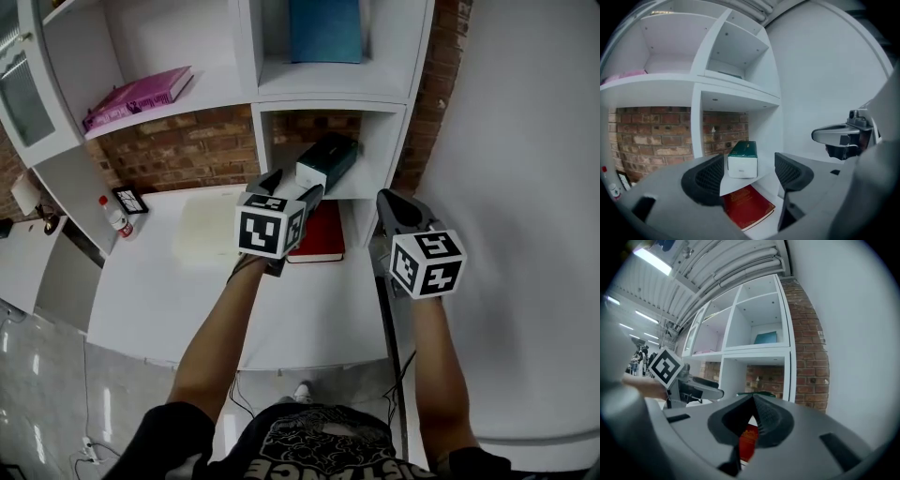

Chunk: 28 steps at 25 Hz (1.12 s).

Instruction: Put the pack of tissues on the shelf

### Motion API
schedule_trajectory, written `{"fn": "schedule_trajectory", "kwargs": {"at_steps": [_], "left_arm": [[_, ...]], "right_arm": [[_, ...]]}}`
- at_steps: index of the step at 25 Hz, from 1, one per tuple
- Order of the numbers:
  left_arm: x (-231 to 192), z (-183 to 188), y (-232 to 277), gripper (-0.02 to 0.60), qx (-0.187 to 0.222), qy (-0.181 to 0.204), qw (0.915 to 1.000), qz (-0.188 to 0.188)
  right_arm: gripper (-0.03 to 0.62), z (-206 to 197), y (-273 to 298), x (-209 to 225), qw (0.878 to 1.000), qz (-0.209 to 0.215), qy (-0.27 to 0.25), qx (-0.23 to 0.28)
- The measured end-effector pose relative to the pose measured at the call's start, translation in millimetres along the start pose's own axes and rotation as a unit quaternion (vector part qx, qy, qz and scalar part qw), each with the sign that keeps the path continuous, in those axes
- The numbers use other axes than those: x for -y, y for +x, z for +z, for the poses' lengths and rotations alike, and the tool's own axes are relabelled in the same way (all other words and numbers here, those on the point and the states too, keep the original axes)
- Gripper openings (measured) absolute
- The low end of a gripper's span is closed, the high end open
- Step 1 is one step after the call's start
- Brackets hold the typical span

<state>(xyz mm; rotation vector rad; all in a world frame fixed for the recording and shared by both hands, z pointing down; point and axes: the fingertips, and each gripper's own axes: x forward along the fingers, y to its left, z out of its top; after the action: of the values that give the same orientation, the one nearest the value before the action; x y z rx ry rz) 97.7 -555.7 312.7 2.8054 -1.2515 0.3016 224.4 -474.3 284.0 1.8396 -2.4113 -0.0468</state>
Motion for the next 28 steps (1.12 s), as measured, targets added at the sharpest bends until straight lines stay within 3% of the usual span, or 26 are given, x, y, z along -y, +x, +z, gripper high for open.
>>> {"fn": "schedule_trajectory", "kwargs": {"at_steps": [4,10,14,19,28], "left_arm": [[-5,-1,-34,0.254,0.018,0.003,0.999,0.041],[-4,-12,-83,0.171,0.047,-0.027,0.9951,0.082],[7,-25,-107,0.115,0.036,0.0,0.9938,0.105],[17,-36,-132,0.019,0.03,0.007,0.9904,0.135],[29,-42,-151,0.005,0.029,0.004,0.988,0.152]], "right_arm": [[0.003,3,-11,-7,1.0,0.022,-0.002,0.005],[0.003,2,-29,-17,0.999,0.053,-0.003,0.009],[0.003,-4,-42,-22,0.998,0.068,-0.004,0.01],[0.003,-9,-58,-27,0.997,0.081,-0.009,0.007],[0.003,-8,-77,-30,0.996,0.091,-0.016,0.013]]}}
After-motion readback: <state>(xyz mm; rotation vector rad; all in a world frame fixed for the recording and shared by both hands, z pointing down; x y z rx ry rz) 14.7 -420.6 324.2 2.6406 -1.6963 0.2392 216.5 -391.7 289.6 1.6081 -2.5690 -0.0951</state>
